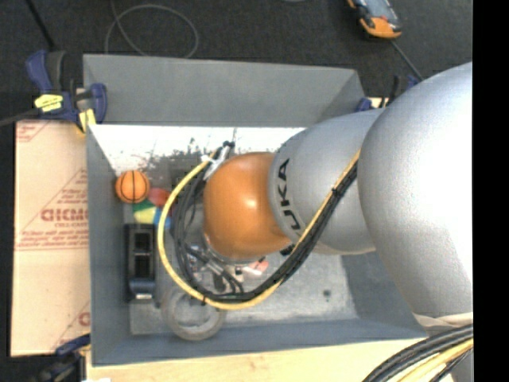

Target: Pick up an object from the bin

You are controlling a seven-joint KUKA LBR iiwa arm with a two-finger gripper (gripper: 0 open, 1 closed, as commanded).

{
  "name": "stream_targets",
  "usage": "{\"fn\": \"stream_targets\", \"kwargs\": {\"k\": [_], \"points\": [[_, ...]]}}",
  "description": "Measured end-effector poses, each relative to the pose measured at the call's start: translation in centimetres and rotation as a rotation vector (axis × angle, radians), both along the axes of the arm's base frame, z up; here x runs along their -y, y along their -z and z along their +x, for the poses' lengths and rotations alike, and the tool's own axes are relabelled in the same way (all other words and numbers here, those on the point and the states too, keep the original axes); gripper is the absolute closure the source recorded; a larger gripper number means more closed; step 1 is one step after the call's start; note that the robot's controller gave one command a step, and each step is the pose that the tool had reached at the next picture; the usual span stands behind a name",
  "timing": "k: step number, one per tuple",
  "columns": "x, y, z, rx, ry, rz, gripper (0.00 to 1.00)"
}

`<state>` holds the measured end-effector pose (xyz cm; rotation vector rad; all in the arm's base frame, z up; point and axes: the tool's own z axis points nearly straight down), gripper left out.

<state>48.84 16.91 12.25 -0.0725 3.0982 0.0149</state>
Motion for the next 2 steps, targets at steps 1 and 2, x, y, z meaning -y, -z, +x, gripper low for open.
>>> {"fn": "stream_targets", "kwargs": {"k": [1, 2], "points": [[0.03, -0.65, -0.13, -0.01, 0.001, -0.003, 1.0], [0.05, -0.84, -0.04, -0.017, 0.001, -0.005, 1.0]]}}
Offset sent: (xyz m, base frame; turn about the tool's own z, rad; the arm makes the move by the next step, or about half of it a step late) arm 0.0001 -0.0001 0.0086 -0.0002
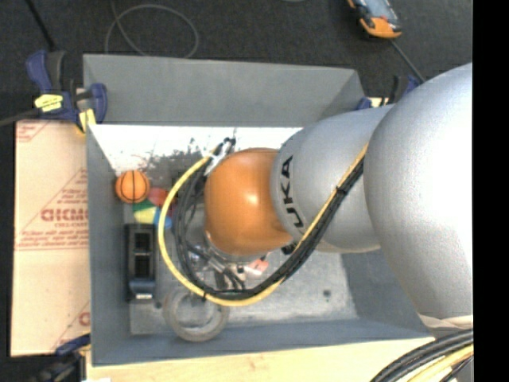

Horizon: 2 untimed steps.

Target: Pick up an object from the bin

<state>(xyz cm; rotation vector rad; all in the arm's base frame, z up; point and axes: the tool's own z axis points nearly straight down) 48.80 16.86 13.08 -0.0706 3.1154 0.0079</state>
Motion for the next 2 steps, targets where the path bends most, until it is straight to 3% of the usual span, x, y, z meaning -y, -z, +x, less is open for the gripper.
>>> {"fn": "stream_targets", "kwargs": {"k": [2], "points": [[0.1, -1.5, -0.1, -0.016, 0.001, -0.005, 1.0]]}}
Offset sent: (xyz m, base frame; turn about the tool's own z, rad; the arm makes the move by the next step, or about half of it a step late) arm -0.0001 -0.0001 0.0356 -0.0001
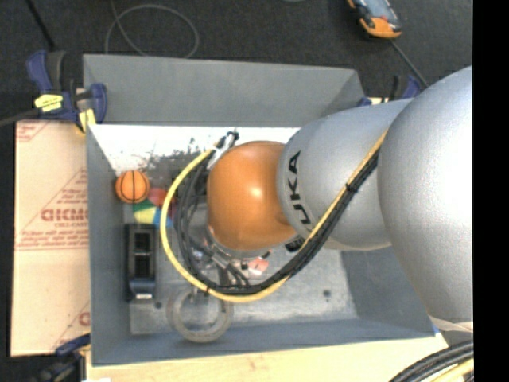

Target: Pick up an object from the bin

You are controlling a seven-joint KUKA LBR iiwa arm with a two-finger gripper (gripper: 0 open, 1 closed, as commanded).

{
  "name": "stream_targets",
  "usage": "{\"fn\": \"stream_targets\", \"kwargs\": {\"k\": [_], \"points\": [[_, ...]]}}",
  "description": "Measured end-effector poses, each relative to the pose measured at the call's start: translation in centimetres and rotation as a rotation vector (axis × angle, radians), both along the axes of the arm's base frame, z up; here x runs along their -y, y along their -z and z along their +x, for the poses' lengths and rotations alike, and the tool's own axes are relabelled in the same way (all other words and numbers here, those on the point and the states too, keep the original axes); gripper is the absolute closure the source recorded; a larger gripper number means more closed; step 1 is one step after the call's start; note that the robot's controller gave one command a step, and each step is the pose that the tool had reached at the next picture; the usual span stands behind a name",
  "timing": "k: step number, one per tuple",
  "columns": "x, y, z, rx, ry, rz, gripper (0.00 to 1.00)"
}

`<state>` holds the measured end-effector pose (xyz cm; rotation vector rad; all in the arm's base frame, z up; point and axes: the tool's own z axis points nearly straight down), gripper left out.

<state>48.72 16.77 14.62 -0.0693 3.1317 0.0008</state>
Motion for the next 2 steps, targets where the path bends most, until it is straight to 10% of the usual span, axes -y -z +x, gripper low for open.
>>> {"fn": "stream_targets", "kwargs": {"k": [2], "points": [[0.04, -1.85, -0.16, -0.011, 0.0, -0.003, 1.0]]}}
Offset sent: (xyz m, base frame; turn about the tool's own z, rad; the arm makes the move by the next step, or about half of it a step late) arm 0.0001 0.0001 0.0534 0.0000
